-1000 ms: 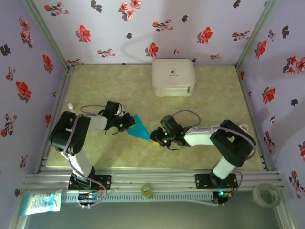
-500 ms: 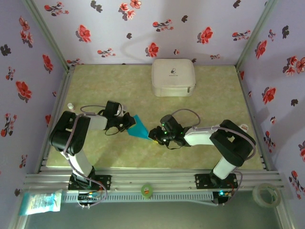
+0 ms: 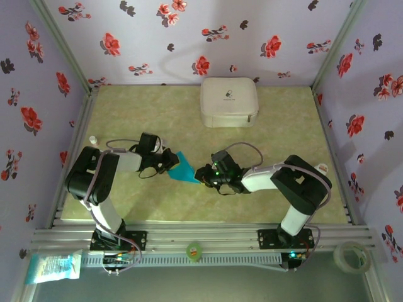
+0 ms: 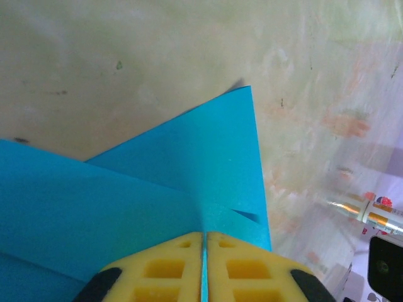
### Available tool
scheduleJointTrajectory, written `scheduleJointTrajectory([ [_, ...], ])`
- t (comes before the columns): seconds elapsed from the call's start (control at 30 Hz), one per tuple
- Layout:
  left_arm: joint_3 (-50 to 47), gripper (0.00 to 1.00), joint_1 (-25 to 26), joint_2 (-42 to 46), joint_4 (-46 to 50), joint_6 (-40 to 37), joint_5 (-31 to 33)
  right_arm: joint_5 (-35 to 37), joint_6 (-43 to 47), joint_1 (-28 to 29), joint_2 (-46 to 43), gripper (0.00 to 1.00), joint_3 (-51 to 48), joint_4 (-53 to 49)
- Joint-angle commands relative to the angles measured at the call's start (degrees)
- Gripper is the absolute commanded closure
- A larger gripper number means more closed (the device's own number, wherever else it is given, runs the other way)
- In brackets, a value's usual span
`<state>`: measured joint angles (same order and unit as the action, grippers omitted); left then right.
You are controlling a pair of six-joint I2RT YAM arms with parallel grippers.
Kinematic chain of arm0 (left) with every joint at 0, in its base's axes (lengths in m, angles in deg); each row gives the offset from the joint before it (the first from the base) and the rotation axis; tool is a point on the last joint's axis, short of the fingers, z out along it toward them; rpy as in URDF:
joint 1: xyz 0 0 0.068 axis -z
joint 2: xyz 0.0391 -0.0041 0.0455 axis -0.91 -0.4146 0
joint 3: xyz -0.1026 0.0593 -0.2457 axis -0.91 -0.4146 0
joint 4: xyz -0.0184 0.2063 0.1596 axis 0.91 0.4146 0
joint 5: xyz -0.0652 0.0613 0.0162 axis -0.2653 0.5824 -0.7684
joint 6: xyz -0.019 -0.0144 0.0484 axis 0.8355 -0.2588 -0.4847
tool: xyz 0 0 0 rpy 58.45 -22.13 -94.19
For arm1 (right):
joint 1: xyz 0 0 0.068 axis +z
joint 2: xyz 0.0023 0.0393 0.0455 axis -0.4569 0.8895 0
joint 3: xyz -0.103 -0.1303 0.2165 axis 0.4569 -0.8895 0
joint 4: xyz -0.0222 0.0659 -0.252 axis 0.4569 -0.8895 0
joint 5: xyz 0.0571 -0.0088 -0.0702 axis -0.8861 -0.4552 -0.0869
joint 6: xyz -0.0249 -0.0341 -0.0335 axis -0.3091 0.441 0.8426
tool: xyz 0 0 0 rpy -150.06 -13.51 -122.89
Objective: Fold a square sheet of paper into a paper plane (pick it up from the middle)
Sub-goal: Turn over the paper at the center of the table.
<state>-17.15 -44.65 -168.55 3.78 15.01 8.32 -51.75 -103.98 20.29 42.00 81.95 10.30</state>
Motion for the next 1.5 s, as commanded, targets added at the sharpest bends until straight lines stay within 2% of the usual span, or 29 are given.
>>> scheduleJointTrajectory([
  [0.0, -0.52, 0.87, -0.48, 1.29, 2.66, 0.92, -0.28, 0.79, 0.1, -0.48, 0.33, 0.88, -1.41, 2.95],
  [0.1, -0.25, 0.82, -0.47, 2.99, 2.73, 1.18, -0.77, 1.04, 0.24, -0.55, -0.12, 0.93, -1.89, 3.94],
  [0.27, -0.21, 0.72, -0.38, 8.13, 3.24, 1.16, -1.41, 2.0, 1.94, -0.51, -2.15, 0.96, -1.98, 2.74],
  [0.43, 0.06, 0.7, -0.36, 14.74, 5.97, 0.11, -0.12, 5.2, 6.61, -0.64, -6.46, 0.97, -0.8, -5.36],
  [0.67, -1.3, 0.69, -0.36, 26.78, 12.65, -5.4, 6.72, 11.37, 14.22, -0.52, -12.39, 0.98, 3.61, -21.43],
  [0.83, -1.99, 0.68, -0.38, 33.77, 16.77, -8.47, 12.11, 15.75, 18.25, -0.52, -15.99, 0.98, 5.1, -26.91],
  [1.07, -4.87, 0.65, -0.64, 42.95, 17.25, -9.35, 19.69, 21.56, 25.48, -0.42, -19.86, 0.98, 8.55, -34.88],
  [1.23, -6.84, 0.64, -1.26, 47.56, 17.85, -9.05, 23.26, 25.89, 30.03, 0.34, -21.75, 0.99, 10.94, -39.92],
  [1.4, -9.58, 0.56, -1.86, 51.29, 16.08, -8.23, 24.27, 31.08, 33.64, 2.38, -22.84, 0.99, 12.44, -43.77],
  [1.47, -10.17, 0.56, -1.92, 52.03, 15.77, -8.6, 24.15, 34.28, 35.82, 3.77, -23.09, 0.99, 13.34, -45.82],
])
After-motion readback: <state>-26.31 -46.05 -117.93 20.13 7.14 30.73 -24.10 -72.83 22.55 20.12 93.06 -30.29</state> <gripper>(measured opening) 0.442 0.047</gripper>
